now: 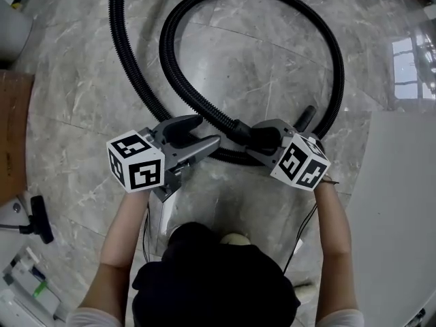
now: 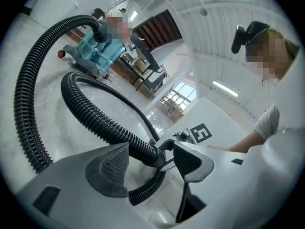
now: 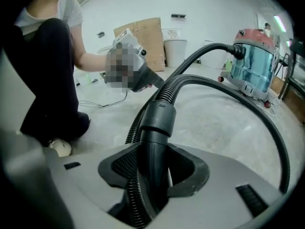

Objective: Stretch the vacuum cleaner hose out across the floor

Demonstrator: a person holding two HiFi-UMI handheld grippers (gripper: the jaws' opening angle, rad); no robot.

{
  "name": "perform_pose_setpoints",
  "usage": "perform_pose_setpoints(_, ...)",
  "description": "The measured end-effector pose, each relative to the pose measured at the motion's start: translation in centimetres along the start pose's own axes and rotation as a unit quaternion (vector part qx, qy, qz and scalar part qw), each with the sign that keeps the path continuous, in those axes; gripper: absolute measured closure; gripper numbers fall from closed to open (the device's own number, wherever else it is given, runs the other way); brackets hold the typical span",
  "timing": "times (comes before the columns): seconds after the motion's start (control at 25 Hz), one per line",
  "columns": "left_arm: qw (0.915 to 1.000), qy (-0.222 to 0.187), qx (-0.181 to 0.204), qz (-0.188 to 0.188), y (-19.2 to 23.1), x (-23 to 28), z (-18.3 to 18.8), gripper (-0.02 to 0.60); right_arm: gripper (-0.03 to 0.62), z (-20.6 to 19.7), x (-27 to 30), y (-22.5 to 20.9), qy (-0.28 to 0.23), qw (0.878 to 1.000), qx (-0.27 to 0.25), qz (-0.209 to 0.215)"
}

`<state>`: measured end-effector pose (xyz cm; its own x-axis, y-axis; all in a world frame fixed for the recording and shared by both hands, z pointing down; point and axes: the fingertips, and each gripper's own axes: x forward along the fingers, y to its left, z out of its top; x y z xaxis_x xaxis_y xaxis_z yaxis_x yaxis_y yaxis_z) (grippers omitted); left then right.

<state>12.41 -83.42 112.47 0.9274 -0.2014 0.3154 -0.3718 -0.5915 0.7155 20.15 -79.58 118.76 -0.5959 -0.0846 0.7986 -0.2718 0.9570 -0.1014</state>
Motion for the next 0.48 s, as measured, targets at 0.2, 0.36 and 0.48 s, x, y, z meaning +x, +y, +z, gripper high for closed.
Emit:
perform_pose_setpoints(0.2, 0.9967, -0.060, -0.054, -0.006, 0.3, -1.6, 1.7, 0.304, 0.410, 2.8, -1.9, -0.2, -0.063, 0.998, 0.017, -0.015)
perform_pose_setpoints(0.36, 0.9892, -0.104, -0.094, -0.042, -0.3, -1.4, 3.6, 0.304, 0.410, 5.9, -3.1, 0.4, -0.120, 0.992, 0.026, -0.014)
perform_pose_setpoints(0.48, 0.9841, -0.133, -0.101, -0.060, -0.9, -1.0, 5.5, 0.302, 0.410, 7.4, -3.7, 1.3, -0.141, 0.990, 0.022, -0.011)
